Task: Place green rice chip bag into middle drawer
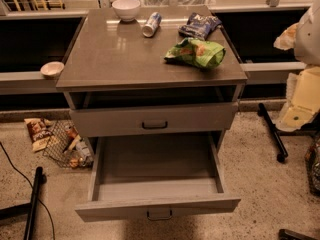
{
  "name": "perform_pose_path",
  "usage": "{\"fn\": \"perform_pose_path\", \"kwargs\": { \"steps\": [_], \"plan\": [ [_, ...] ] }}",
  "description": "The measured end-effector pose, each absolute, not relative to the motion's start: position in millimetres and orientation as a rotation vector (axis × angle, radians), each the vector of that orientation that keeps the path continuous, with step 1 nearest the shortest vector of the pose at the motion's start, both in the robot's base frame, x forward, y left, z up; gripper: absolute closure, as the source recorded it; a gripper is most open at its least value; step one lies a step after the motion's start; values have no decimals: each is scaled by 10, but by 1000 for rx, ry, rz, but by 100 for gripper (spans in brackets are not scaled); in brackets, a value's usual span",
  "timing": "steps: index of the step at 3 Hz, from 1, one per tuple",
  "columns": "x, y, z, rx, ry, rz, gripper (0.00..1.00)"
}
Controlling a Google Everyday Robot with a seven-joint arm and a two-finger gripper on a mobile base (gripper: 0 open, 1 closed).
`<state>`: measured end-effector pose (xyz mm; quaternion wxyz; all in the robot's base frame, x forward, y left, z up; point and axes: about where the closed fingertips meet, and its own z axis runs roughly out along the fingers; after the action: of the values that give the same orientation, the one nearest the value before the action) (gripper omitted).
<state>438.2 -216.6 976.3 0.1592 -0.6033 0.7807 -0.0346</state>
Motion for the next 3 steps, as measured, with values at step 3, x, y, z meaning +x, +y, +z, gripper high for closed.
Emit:
{"fn": "perform_pose_path", "kwargs": {
  "steps": [3],
  "plan": [
    [5351, -1594, 9788, -1572, 2136, 111, 0]
  ]
}}
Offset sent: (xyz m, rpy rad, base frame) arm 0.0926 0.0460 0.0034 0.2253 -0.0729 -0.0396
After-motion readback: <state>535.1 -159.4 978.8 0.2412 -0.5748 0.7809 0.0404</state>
